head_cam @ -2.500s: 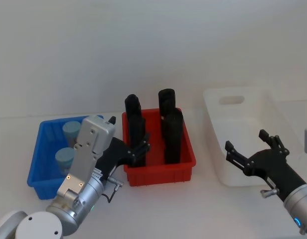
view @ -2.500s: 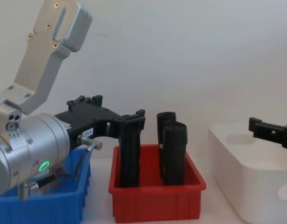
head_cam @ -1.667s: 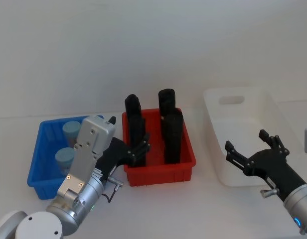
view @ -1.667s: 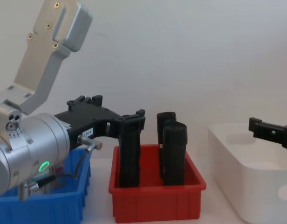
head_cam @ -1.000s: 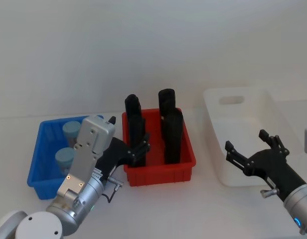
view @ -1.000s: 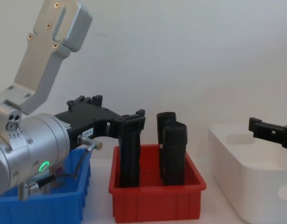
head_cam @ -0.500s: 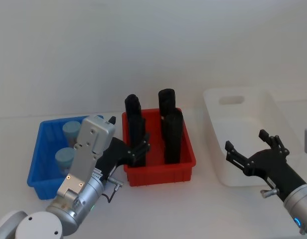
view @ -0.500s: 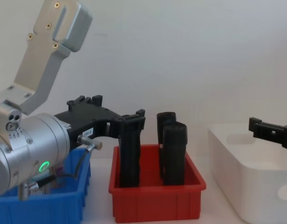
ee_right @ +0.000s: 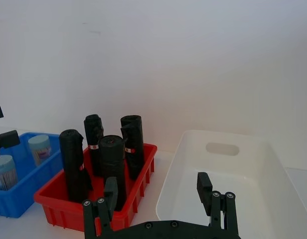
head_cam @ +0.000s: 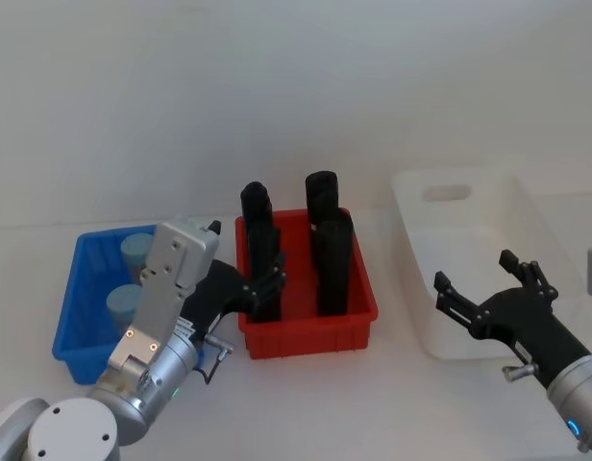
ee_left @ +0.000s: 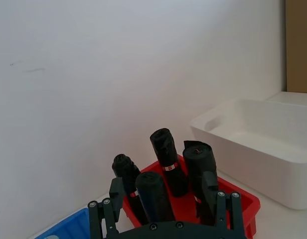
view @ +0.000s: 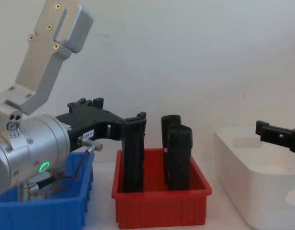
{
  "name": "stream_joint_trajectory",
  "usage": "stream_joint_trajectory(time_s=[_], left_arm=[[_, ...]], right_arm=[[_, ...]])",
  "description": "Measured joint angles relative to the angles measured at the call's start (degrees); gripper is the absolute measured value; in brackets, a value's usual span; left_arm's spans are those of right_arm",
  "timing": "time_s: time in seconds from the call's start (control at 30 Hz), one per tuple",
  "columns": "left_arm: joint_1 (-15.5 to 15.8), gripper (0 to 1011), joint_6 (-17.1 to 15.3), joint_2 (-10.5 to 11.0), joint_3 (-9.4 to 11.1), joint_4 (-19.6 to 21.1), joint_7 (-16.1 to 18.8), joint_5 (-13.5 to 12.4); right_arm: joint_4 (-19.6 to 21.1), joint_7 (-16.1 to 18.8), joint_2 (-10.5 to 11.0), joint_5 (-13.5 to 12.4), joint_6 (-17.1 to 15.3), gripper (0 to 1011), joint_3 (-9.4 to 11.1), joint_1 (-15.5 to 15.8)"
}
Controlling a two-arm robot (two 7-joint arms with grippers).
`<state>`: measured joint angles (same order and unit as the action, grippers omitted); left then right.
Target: Pick the cotton swabs from the blue box and place them into the white box.
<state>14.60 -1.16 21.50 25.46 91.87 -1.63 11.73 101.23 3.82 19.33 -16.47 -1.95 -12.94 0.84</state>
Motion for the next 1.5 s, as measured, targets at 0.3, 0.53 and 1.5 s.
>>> stream_joint_trajectory(time_s=[0.3, 0.53, 1.5], left_arm=[[1.4, 1004, -1.9, -0.3, -1.2, -2.1, -0.4, 0.4], [2.0, 1004, -4.0, 0.0, -2.3, -3.5, 0.4, 0.8], [2.5, 1004, -11.1, 2.0, -6.8, -9.8, 3.6, 5.3]], right_arm=[[0.0, 0.0, 0.0, 0.0, 0.0, 1001, 0.0, 0.0], [0.0, 0.0, 0.0, 0.0, 0.0, 1001, 0.0, 0.0], [0.0, 0.0, 0.0, 0.0, 0.0, 1001, 0.0, 0.0]])
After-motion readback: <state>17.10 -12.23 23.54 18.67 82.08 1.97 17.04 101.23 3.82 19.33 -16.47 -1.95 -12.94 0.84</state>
